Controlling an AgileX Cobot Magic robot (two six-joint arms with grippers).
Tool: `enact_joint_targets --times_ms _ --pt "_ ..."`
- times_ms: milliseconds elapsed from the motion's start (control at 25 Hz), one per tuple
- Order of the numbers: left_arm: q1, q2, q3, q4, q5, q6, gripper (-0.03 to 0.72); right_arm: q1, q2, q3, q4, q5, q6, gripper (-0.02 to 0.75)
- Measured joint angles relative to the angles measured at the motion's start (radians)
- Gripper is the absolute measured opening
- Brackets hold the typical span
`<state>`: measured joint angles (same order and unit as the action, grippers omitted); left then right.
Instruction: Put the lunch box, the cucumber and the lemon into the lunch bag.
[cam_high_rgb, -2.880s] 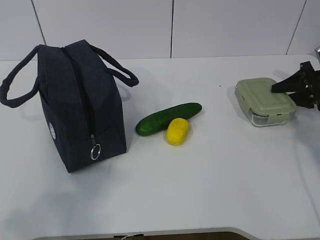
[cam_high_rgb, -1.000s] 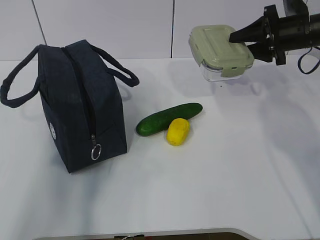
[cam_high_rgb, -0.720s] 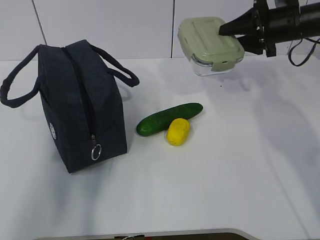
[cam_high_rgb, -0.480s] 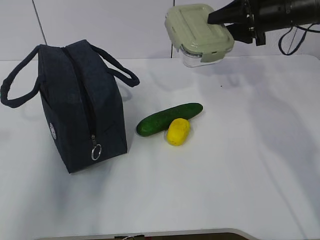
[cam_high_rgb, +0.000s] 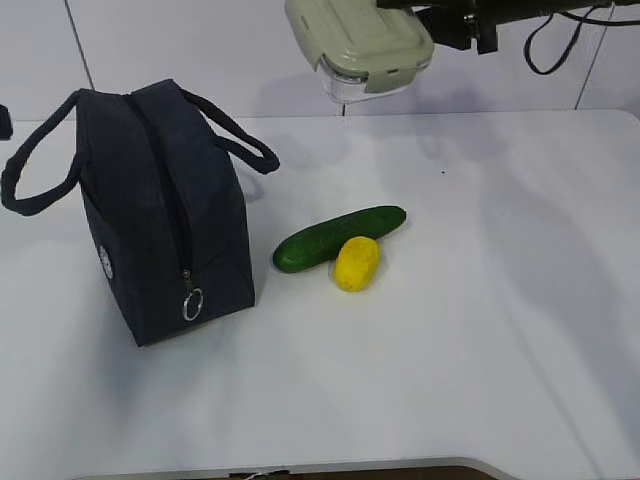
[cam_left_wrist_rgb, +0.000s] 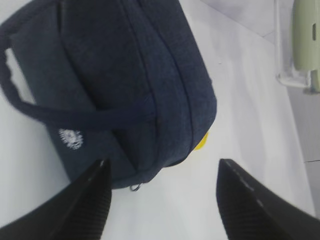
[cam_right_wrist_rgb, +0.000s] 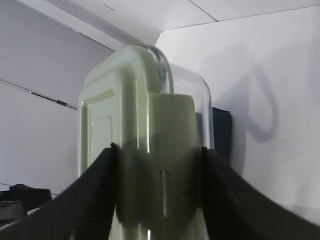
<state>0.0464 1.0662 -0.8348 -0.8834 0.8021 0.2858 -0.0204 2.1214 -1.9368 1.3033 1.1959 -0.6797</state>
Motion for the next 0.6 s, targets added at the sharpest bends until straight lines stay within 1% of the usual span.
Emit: enact_joint_targets --times_ms 120,400,600 --pt "0.000 0.068 -0.016 -0.083 -0.004 0.052 0.482 0.024 0.000 -0.011 0.000 0.004 0.002 0.371" --pt "0.000 0.174 -0.036 -0.120 -0.004 0.106 0.483 0.074 0.000 -0.013 0.011 0.007 0.005 0.371" --pt "-0.009 0.233 -0.039 -0.192 -0.003 0.170 0.484 0.099 0.000 -0.015 0.039 0.007 0.007 0.371"
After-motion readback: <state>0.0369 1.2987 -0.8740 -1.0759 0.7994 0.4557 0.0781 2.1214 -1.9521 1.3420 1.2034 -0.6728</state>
